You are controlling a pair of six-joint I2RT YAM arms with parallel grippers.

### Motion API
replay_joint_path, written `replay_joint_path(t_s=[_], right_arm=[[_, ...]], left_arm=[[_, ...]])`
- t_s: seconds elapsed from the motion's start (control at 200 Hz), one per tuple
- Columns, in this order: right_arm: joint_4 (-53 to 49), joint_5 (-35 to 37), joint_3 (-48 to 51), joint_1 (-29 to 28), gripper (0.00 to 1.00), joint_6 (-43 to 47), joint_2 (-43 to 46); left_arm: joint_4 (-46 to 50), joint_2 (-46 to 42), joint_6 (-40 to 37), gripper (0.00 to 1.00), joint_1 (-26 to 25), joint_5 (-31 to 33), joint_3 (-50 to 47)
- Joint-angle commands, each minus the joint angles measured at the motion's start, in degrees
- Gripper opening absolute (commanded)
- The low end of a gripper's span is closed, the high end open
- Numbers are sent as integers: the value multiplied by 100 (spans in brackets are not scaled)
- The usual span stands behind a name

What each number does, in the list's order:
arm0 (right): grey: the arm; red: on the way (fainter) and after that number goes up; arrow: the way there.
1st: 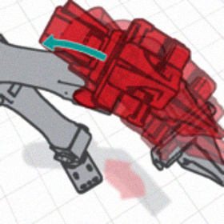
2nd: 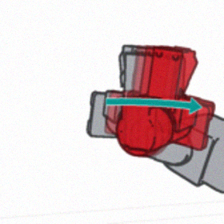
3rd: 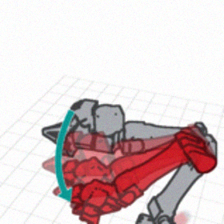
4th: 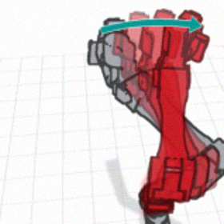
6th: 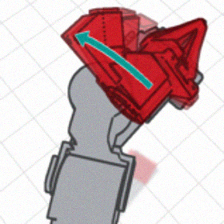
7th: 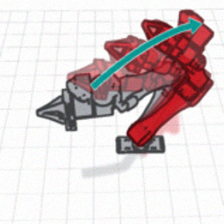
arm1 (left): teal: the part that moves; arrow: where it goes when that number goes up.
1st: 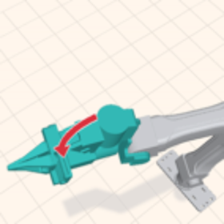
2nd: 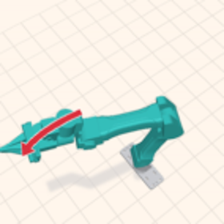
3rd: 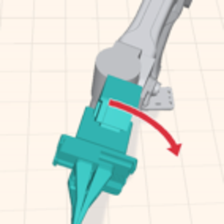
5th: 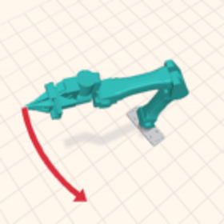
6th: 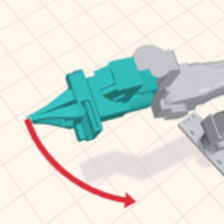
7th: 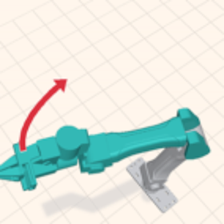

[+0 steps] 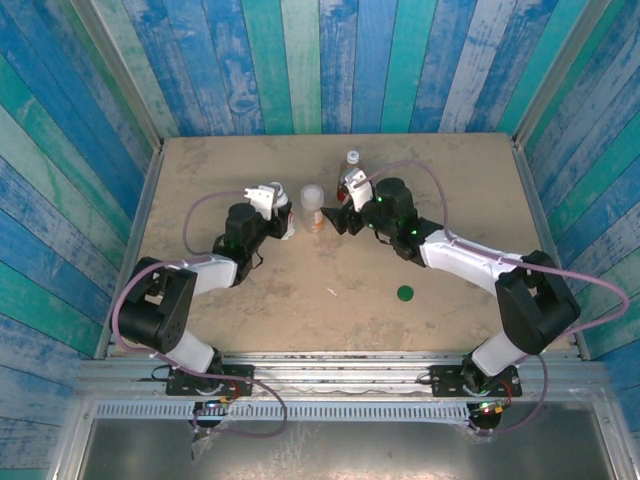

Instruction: Screw on the bottle caps

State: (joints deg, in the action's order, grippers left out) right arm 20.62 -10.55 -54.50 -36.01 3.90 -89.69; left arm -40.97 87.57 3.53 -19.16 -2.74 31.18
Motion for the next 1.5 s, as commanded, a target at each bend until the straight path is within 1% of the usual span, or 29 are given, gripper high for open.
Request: replay_joint_path(t_s=[0.0, 0.095, 0.12, 0.255, 0.371, 0.411, 0.536, 0.671, 0.786, 0.847, 1.017, 1.147, 1.282, 1.352, 1.498], right_arm=[[73, 72, 139, 119, 85, 8, 205], [74, 14, 174, 131, 85, -28, 246], [72, 1, 185, 302, 85, -42, 250], [94, -26, 227, 383, 85, -124, 298], [117, -25, 302, 437, 85, -224, 375], [117, -22, 338, 458, 85, -252, 418], [123, 85, 505, 522, 85, -322, 586], [190, 322, 799, 570, 85, -387, 776], [223, 551, 1165, 602, 86, -390, 1123], [191, 708, 1363, 620, 86, -379, 1358], [-38, 1090, 1881, 705, 87, -401, 2062], [-250, 1350, 2198, 761, 87, -434, 2587], [-456, 1467, 2358, 819, 87, -464, 2931], [-556, 1502, 2374, 839, 87, -542, 3032], [-657, 1496, 2374, 868, 88, -759, 3176]], left_arm=[[-124, -601, 78, 53, 6, -114, -543], [-251, -1061, 73, 53, 4, -325, -922], [-283, -1195, 50, 53, -6, -394, -998], [-233, -1798, -354, 53, -334, -660, -1345], [-51, -2047, -890, 54, -776, -1093, -1489], [-63, -2093, -931, 54, -894, -1225, -1536], [-95, -2139, -919, 54, -1042, -1818, -1608], [-210, -1905, -1063, 54, -1188, -2501, -1489], [-392, -1599, -1174, 54, -1339, -2783, -1286], [-445, -1304, -1300, 54, -1476, -2854, -1163], [-222, -678, -1766, 56, -1907, -2950, -722], [-203, -320, -1800, 56, -1951, -3086, -536], [-167, -198, -1865, 57, -1951, -3105, -490], [-244, -184, -1842, 59, -1956, -3105, -512], [-389, -175, -1816, 73, -1960, -3085, -590]])
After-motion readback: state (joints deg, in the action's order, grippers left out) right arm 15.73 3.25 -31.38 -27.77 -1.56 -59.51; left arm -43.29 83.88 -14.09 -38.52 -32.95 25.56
